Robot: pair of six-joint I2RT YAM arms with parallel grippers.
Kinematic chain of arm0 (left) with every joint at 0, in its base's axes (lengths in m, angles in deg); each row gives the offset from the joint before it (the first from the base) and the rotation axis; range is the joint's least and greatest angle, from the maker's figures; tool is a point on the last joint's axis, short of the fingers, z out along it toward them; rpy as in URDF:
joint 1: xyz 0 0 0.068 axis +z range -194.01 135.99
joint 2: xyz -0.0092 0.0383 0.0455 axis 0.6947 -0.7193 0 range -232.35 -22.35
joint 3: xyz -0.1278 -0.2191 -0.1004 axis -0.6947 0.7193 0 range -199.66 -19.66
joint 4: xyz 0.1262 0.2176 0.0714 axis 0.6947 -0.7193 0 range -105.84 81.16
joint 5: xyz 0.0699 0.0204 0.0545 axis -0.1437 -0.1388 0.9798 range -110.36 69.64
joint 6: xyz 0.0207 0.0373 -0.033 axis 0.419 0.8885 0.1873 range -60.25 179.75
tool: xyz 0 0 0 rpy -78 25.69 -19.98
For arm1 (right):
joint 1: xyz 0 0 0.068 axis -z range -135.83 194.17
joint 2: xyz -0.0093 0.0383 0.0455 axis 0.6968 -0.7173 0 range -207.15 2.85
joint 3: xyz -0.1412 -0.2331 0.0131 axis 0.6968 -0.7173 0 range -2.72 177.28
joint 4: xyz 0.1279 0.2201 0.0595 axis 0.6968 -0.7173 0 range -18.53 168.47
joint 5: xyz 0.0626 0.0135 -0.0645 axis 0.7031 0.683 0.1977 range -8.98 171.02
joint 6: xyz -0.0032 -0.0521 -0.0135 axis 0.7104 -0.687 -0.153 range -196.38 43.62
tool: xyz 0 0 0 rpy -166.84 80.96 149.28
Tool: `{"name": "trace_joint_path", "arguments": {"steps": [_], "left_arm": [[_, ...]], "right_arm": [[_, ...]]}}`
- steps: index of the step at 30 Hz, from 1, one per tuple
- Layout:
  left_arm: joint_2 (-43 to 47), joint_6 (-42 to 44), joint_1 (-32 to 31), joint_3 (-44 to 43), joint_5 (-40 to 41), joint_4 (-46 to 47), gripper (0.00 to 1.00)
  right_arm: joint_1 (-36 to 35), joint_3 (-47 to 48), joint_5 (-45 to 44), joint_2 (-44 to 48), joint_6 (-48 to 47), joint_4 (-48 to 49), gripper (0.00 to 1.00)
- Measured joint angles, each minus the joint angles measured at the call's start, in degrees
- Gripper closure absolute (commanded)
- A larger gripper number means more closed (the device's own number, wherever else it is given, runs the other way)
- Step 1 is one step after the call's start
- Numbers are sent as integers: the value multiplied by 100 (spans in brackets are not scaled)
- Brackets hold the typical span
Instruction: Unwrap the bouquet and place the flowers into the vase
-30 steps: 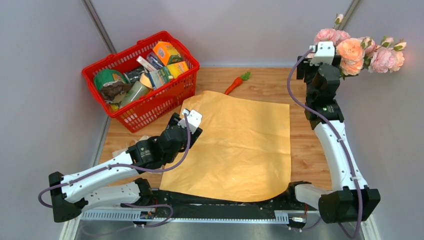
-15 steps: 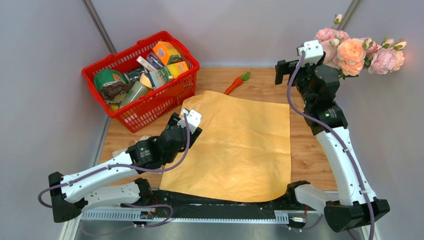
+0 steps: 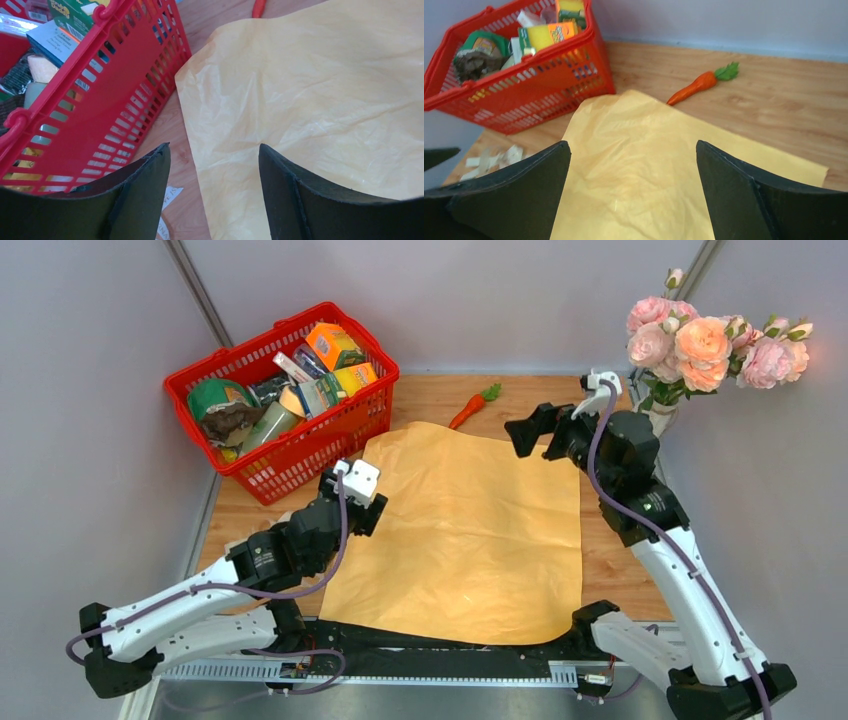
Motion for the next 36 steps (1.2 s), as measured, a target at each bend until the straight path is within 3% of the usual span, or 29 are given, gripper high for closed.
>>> {"name": "trace_joint_path", "arguments": {"steps": [5,12,21,36], "left_arm": [[107,-297,0,-13,-223,42,26],[546,-1497,0,0,-1071,15,25],[1572,-2385,0,275,-1504,114,25],[1814,-2629,0,299,-1543,-144,25]], "right_arm": [[0,-1034,511,551,448,-33,0],[-15,-2114,960,1360,940,-452,0],[-24,-2188,1025,2747,975,-599,0],[-24,-2210,568,3226,885,-1204,0]]}}
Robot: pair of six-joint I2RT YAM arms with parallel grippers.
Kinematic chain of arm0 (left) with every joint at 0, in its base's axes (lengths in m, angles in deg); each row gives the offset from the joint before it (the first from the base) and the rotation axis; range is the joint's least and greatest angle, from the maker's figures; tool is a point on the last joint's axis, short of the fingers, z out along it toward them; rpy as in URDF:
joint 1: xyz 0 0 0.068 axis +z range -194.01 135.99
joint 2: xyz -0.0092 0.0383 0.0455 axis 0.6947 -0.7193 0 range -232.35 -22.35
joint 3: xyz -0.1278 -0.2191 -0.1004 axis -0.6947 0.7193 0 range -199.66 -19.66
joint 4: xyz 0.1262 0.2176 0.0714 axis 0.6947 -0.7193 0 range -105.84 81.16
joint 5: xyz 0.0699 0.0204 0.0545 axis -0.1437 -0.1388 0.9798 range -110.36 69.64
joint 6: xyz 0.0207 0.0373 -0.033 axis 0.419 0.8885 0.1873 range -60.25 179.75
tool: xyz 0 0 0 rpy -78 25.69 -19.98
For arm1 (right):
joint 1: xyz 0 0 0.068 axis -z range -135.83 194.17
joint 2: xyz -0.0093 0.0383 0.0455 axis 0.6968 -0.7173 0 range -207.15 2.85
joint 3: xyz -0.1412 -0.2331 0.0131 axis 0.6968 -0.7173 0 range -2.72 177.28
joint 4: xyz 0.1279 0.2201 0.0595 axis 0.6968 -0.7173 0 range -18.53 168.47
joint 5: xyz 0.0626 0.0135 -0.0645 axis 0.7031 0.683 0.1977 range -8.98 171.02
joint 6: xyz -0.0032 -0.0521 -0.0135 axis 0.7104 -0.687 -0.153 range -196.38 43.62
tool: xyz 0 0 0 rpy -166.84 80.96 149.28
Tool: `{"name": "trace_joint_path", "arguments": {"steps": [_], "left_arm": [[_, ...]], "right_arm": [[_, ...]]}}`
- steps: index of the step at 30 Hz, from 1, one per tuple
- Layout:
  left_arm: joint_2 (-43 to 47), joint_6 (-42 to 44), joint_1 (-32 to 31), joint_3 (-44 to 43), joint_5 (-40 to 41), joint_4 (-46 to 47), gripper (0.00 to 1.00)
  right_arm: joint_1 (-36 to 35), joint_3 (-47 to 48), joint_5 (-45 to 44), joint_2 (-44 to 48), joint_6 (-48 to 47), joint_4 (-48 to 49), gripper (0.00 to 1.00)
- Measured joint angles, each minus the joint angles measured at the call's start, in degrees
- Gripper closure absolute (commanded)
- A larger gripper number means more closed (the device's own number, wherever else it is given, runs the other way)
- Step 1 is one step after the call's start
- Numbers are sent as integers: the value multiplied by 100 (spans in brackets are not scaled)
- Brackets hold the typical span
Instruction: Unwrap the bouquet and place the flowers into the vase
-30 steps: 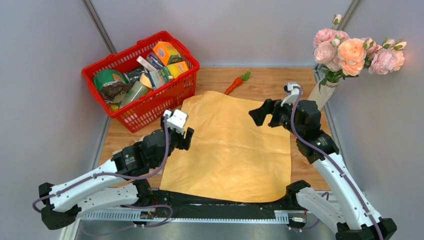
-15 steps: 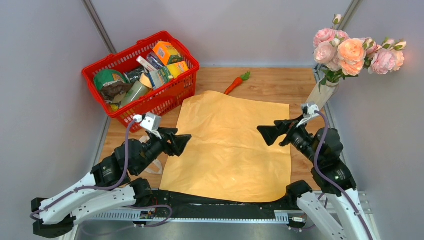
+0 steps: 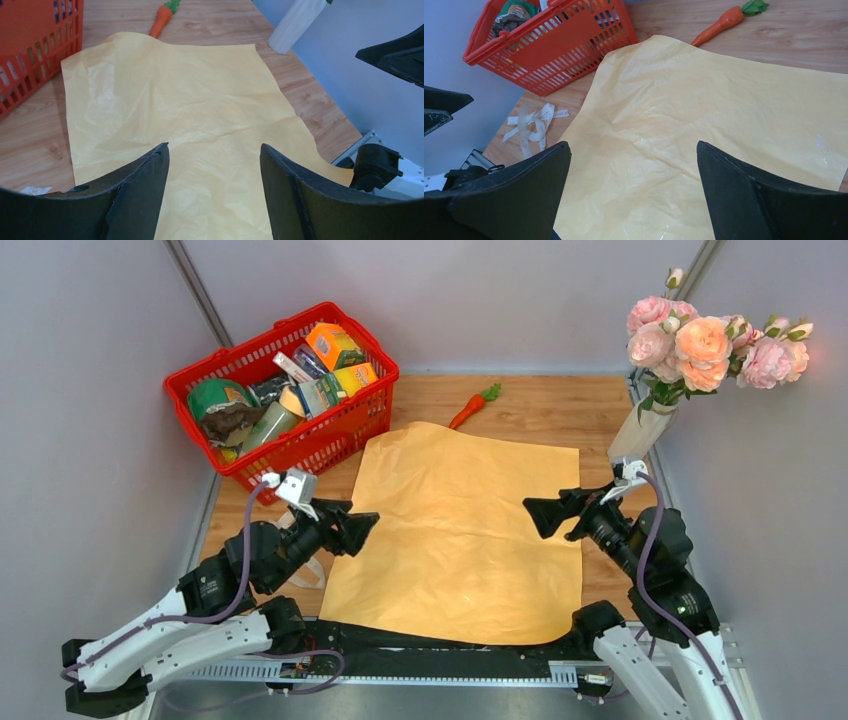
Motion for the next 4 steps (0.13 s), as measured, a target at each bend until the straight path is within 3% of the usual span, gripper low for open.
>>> {"name": "trace_joint_path", "arguments": {"steps": [4], "left_arm": [[0,-2,0,0,0,-50,25]], "right_arm": [[0,2,-33,0,-15,-17,0]]}}
